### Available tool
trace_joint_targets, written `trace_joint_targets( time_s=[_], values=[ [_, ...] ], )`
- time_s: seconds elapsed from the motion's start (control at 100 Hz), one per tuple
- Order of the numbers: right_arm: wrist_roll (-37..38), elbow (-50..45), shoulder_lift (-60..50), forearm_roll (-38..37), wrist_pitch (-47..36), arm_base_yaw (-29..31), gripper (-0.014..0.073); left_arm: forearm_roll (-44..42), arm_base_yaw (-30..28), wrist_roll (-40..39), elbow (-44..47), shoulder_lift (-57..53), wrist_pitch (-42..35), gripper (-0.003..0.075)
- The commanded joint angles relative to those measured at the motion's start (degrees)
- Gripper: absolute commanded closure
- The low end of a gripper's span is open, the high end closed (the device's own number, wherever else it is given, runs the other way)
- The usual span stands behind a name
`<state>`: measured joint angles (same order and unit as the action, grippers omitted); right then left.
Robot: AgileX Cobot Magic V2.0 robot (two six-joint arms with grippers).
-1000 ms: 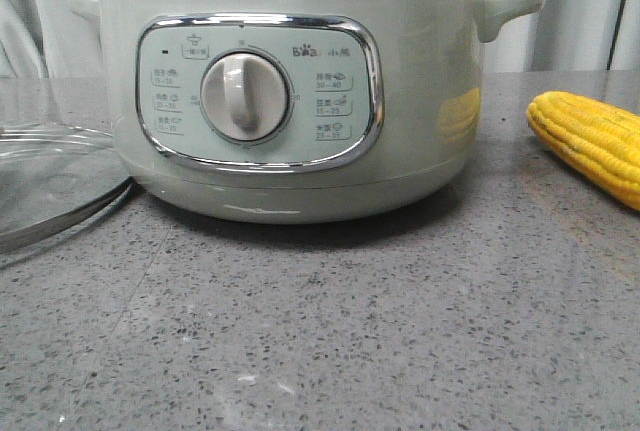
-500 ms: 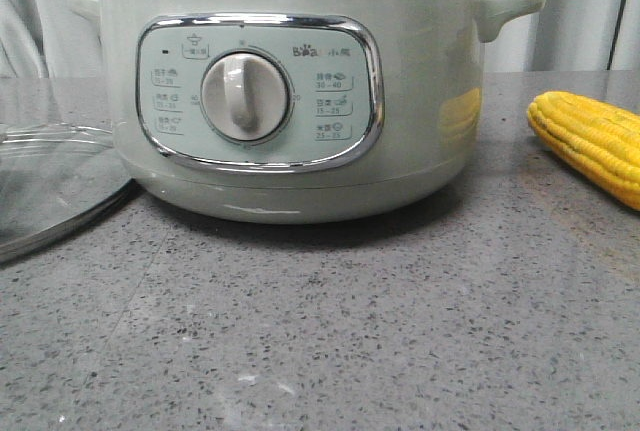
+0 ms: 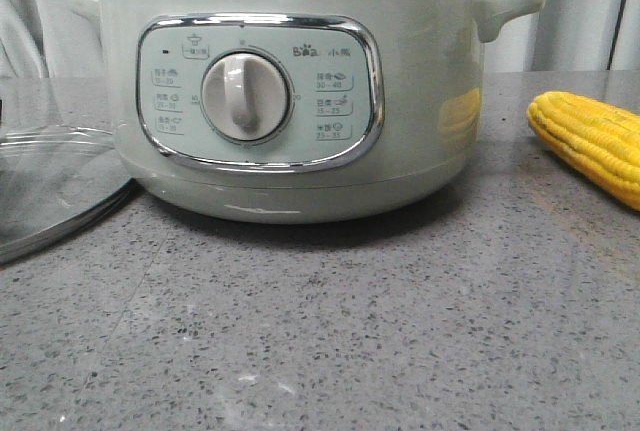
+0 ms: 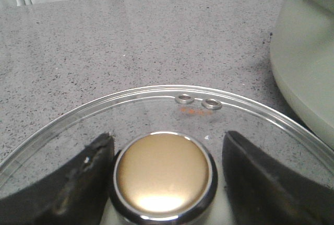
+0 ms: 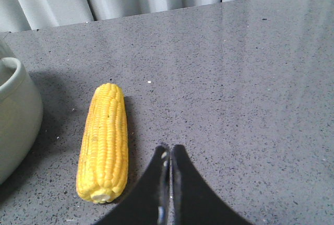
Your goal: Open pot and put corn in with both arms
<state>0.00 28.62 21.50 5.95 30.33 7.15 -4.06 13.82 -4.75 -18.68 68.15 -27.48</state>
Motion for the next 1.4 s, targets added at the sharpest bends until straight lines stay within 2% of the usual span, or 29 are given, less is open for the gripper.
trace_joint_targets(
  time_s=[0.0, 0.2, 0.34, 0.47, 0.61, 0.77, 1.1, 1.39],
  values=[
    [-0.4, 1.8, 1.0, 0.5, -4.4, 0.2, 0.0657, 0.1, 0.5, 0.1, -1.8, -1.1, -4.9, 0.0289],
    [-0.4, 2.4, 1.4, 0.6, -3.8, 0.2, 0.0633, 0.1, 0.5, 0.1, -1.8, -5.0, -5.5, 0.0289],
    [-0.5, 4.0, 3.7, 0.7, -2.1, 0.2, 0.0519, 0.1, 0.5, 0.1, -1.9, -9.7, -5.1, 0.0289],
    [-0.5, 6.4, 8.0, 0.7, -0.5, -1.0, 0.0372, 0.1, 0.5, 0.1, -1.9, -14.1, -4.8, 0.0289],
    [-0.5, 9.8, 14.5, 0.7, 1.8, -3.5, 0.0295, 0.1, 0.5, 0.1, -1.9, -18.7, -4.2, 0.0289],
    [-0.5, 14.8, 23.6, 0.7, 5.7, -5.6, 0.029, 0.1, 0.5, 0.0, -1.9, -24.5, -4.2, 0.0289],
    [-0.6, 30.8, 43.9, 0.5, 22.9, -7.6, 0.029, 0.1, 0.5, 0.0, -1.9, -30.7, -4.0, 0.0289],
    [-0.8, 37.6, 54.0, 0.5, 25.2, -12.5, 0.029, 0.1, 0.5, 0.0, -1.9, -30.7, -3.7, 0.029]
  ],
)
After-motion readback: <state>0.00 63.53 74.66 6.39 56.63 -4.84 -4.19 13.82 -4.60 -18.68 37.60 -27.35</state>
